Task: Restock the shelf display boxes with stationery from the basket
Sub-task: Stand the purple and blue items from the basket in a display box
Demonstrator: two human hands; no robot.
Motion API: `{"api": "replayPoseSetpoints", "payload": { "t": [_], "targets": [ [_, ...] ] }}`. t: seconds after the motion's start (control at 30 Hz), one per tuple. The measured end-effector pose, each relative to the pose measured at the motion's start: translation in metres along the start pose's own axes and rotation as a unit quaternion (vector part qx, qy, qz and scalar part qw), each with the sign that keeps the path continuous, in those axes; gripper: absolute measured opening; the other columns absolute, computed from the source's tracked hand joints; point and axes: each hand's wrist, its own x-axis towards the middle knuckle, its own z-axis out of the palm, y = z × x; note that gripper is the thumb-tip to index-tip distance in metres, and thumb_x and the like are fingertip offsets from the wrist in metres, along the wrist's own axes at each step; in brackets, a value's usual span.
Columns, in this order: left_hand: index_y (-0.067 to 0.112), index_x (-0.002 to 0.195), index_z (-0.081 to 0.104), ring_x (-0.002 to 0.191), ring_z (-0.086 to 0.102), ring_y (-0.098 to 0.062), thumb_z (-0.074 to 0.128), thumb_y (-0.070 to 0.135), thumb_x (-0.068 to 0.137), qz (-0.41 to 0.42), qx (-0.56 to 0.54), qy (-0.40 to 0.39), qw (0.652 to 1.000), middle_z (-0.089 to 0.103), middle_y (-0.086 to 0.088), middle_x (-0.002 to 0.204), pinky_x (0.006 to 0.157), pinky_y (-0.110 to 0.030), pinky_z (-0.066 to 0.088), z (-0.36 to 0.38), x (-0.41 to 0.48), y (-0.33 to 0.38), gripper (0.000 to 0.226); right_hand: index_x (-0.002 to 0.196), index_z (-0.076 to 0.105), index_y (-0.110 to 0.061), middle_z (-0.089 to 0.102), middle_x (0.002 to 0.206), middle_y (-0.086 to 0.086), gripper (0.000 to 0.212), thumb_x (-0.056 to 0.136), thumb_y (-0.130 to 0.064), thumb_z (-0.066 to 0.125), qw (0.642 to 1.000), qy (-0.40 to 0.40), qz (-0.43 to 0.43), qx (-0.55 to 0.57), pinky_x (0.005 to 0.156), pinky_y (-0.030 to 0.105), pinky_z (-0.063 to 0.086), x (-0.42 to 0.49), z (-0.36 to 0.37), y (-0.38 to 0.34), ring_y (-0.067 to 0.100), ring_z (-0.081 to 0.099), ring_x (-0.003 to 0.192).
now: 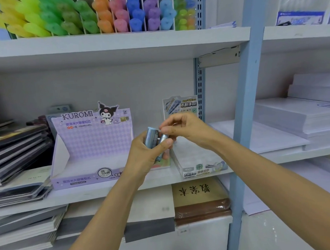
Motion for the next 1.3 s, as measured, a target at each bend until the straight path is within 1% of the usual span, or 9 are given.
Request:
{"api": "replayPoseSetpoints", "payload": {
  "t": [0.17, 0.3, 0.43, 0.53, 0.63, 0.77, 0.93, 1.13, 1.3],
  "targets": [
    [0.01, 0.098, 0.065, 0.053, 0.06, -0.011, 0.079, 0.037, 0.065, -0.021, -0.075, 0.022, 0.997, 0.075, -0.01, 0.086, 0.041, -0.018, 0.038, -0.007, -0.001, -0.001, 0.044, 0.087, 0.068, -0.007, 0.069, 0.076, 0.007, 0.011, 0.078, -0.012, 0.073, 0.983, 0.114, -0.047, 0.133, 0.066, 0.024, 0.056, -0.008, -0.011, -0.006, 0.017, 0.066, 0.065],
    [0.012, 0.09, 0.068, 0.046, 0.049, -0.007, 0.078, 0.037, 0.067, -0.005, -0.11, 0.101, 0.989, 0.071, -0.002, 0.073, 0.039, -0.018, 0.037, -0.005, 0.002, 0.0, 0.036, 0.093, 0.064, -0.003, 0.07, 0.086, 0.014, 0.022, 0.075, -0.011, 0.075, 0.99, 0.036, 0.011, 0.136, 0.073, 0.028, 0.059, -0.02, -0.01, 0.0, 0.025, 0.07, 0.077],
    [0.014, 0.088, 0.066, 0.042, 0.043, -0.008, 0.078, 0.042, 0.065, -0.009, -0.117, 0.121, 0.986, 0.048, 0.003, 0.049, 0.039, -0.018, 0.035, 0.002, 0.002, 0.002, 0.038, 0.092, 0.062, -0.006, 0.071, 0.087, 0.011, 0.014, 0.082, -0.01, 0.071, 0.99, -0.016, 0.04, 0.138, 0.075, 0.03, 0.06, -0.029, 0.003, 0.008, 0.031, 0.071, 0.082],
    [0.011, 0.085, 0.064, 0.041, 0.043, -0.008, 0.078, 0.04, 0.066, 0.006, -0.094, 0.126, 0.988, 0.049, 0.005, 0.048, 0.039, -0.018, 0.037, 0.006, 0.0, 0.004, 0.037, 0.099, 0.064, -0.004, 0.073, 0.094, 0.01, 0.022, 0.086, -0.022, 0.068, 0.996, -0.012, 0.035, 0.075, 0.078, 0.032, 0.058, -0.031, 0.005, 0.004, 0.027, 0.071, 0.087],
    [0.013, 0.079, 0.064, 0.043, 0.046, -0.003, 0.079, 0.026, 0.075, 0.036, -0.041, 0.114, 0.992, 0.057, 0.01, 0.051, 0.042, -0.017, 0.041, 0.009, 0.0, 0.005, 0.021, 0.103, 0.063, -0.004, 0.069, 0.09, 0.005, 0.035, 0.083, -0.032, 0.069, 0.996, 0.062, 0.023, 0.058, 0.074, 0.034, 0.055, -0.024, 0.007, -0.005, 0.021, 0.066, 0.082],
    [0.014, 0.075, 0.063, 0.048, 0.051, -0.004, 0.081, 0.02, 0.077, 0.06, 0.037, 0.105, 0.992, 0.06, 0.01, 0.056, 0.047, -0.02, 0.047, 0.016, 0.002, 0.004, 0.019, 0.088, 0.066, -0.012, 0.067, 0.084, 0.01, 0.024, 0.074, -0.024, 0.081, 0.996, 0.082, 0.026, 0.005, 0.065, 0.026, 0.052, -0.014, 0.011, -0.01, 0.018, 0.061, 0.075],
    [0.017, 0.097, 0.069, 0.055, 0.051, -0.008, 0.065, 0.017, 0.092, 0.021, 0.008, 0.091, 0.996, 0.058, 0.003, 0.065, 0.052, -0.019, 0.045, 0.01, 0.006, 0.0, 0.007, 0.092, 0.072, -0.01, 0.073, 0.081, 0.002, 0.007, 0.086, -0.01, 0.07, 0.986, 0.163, -0.022, 0.013, 0.07, 0.022, 0.056, -0.008, -0.001, -0.006, 0.01, 0.067, 0.072],
    [0.022, 0.111, 0.063, 0.075, 0.065, -0.012, 0.053, 0.019, 0.099, -0.001, -0.046, 0.043, 0.998, 0.07, 0.001, 0.079, 0.071, -0.022, 0.055, 0.004, 0.008, -0.005, 0.016, 0.109, 0.069, -0.001, 0.069, 0.098, 0.009, 0.019, 0.093, -0.005, 0.06, 0.952, 0.286, 0.004, -0.107, 0.086, 0.037, 0.058, 0.011, -0.029, 0.024, 0.022, 0.067, 0.091],
    [0.028, 0.116, 0.062, 0.063, 0.062, -0.015, 0.054, 0.029, 0.097, 0.002, -0.052, 0.017, 0.998, 0.068, -0.002, 0.075, 0.052, -0.024, 0.051, 0.003, 0.006, -0.007, 0.021, 0.115, 0.068, -0.003, 0.07, 0.107, 0.009, 0.023, 0.095, -0.007, 0.058, 0.938, 0.254, 0.018, -0.237, 0.091, 0.037, 0.055, 0.021, -0.031, 0.045, 0.018, 0.065, 0.092]
  ]
}}
